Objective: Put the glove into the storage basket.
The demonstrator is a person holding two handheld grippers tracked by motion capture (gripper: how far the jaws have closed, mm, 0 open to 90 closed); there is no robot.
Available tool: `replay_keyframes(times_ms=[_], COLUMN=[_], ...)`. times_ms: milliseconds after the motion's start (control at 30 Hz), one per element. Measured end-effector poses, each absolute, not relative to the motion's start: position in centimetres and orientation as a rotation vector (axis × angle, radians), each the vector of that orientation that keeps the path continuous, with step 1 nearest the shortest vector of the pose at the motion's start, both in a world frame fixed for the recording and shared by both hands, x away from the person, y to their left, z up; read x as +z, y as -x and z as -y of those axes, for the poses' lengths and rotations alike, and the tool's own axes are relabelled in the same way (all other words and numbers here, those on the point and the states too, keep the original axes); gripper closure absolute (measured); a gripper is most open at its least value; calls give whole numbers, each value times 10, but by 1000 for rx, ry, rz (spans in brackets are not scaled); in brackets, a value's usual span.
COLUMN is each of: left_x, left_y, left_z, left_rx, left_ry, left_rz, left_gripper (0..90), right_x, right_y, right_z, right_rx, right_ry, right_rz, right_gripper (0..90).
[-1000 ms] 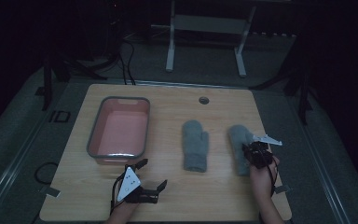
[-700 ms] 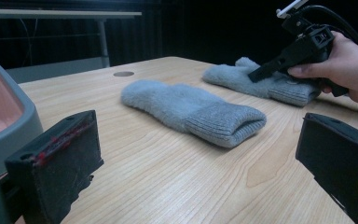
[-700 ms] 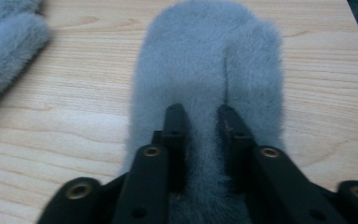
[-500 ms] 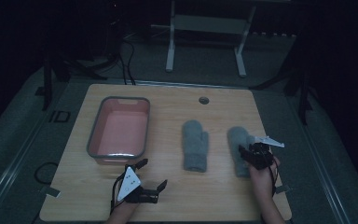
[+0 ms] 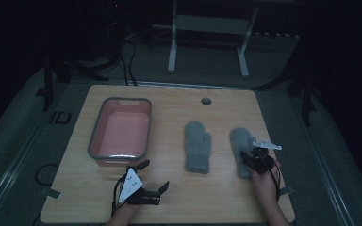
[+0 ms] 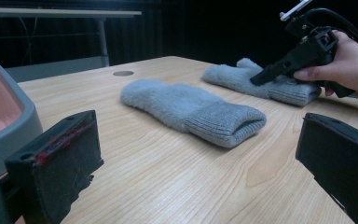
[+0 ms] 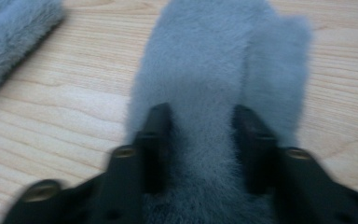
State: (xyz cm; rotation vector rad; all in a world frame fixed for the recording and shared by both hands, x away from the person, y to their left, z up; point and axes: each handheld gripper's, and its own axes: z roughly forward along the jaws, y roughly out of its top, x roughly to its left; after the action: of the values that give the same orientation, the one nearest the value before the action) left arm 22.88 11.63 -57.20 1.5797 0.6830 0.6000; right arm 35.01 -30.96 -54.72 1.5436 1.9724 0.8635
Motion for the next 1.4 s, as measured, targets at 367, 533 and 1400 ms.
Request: replay_keyframes(times_ms=[367,533,1400], left_x=[-572,-572,-572], left_y=[-229,-229,-229], left_z=[-116,-117,-117], left_rx=[602,600,575], left_ry=[-1579,-1577,-1579], left_rz=[-684,-686,-685], left_gripper=[3,3,3], right_x=[-519,-504,-465], right_y=[-344,-344,-351], right_z=[307,301,191], right_rx=[918,948,1090], right_ry=[-1579,-1603,-1623], right_rz=[-1832,-1787,-1786], right_gripper=[818,822,824])
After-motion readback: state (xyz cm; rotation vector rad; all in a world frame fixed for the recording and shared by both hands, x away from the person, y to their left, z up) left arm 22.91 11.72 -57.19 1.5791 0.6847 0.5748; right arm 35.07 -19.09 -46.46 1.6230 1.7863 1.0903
